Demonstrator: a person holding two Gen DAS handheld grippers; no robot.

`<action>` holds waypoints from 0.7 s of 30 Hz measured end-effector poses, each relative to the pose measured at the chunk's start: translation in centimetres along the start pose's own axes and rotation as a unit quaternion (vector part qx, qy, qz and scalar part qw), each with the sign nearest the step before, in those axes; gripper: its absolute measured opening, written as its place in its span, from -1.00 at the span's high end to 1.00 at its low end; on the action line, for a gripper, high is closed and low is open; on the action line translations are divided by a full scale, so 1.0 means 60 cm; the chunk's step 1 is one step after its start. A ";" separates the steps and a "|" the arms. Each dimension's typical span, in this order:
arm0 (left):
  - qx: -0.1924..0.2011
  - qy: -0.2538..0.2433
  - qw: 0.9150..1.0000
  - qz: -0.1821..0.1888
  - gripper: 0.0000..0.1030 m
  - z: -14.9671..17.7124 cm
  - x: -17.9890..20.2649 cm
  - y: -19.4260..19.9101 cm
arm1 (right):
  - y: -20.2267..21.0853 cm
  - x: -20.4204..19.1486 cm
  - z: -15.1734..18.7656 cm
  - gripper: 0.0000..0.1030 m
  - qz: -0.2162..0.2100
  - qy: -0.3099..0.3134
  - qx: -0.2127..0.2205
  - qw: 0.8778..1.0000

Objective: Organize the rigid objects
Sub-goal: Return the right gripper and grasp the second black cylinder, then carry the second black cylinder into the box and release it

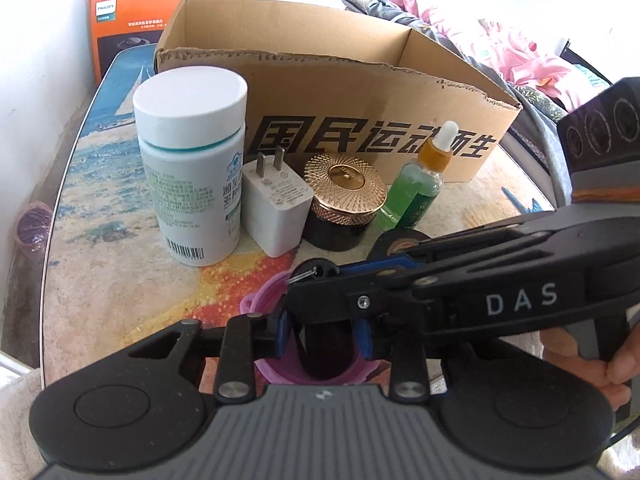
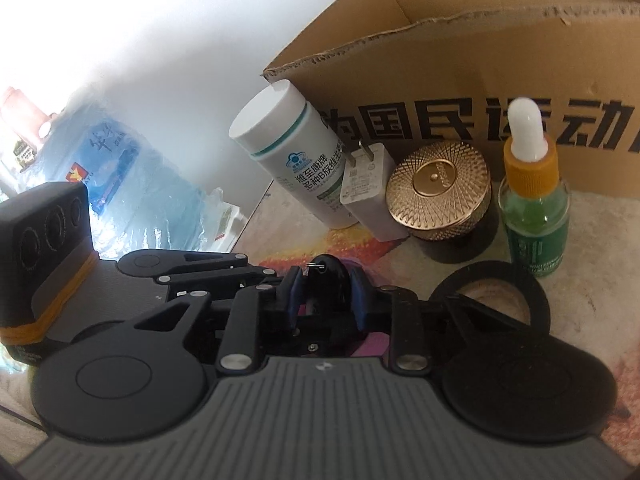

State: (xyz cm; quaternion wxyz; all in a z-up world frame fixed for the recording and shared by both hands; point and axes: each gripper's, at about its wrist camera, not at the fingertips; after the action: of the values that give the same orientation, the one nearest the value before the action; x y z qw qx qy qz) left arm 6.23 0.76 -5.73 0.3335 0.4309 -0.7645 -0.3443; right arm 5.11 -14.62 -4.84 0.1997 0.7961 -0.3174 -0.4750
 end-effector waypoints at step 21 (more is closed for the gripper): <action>0.149 -0.031 0.988 -0.038 0.39 -0.149 0.033 0.187 | 0.152 -0.158 -0.155 0.72 0.001 0.115 0.135 0.984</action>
State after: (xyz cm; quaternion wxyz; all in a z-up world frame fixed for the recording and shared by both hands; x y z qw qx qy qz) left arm 7.80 1.28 8.65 0.2284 0.4936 -0.8003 -0.2523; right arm 7.15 -14.42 11.16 0.1261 0.8644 -0.3548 -0.3331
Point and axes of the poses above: each gripper's, at about its wrist camera, not at the fingertips, and y roughly against the way its jaws point, x to its right, z to its underside, and after that the axes turned 3 degrees about -x, right-handed
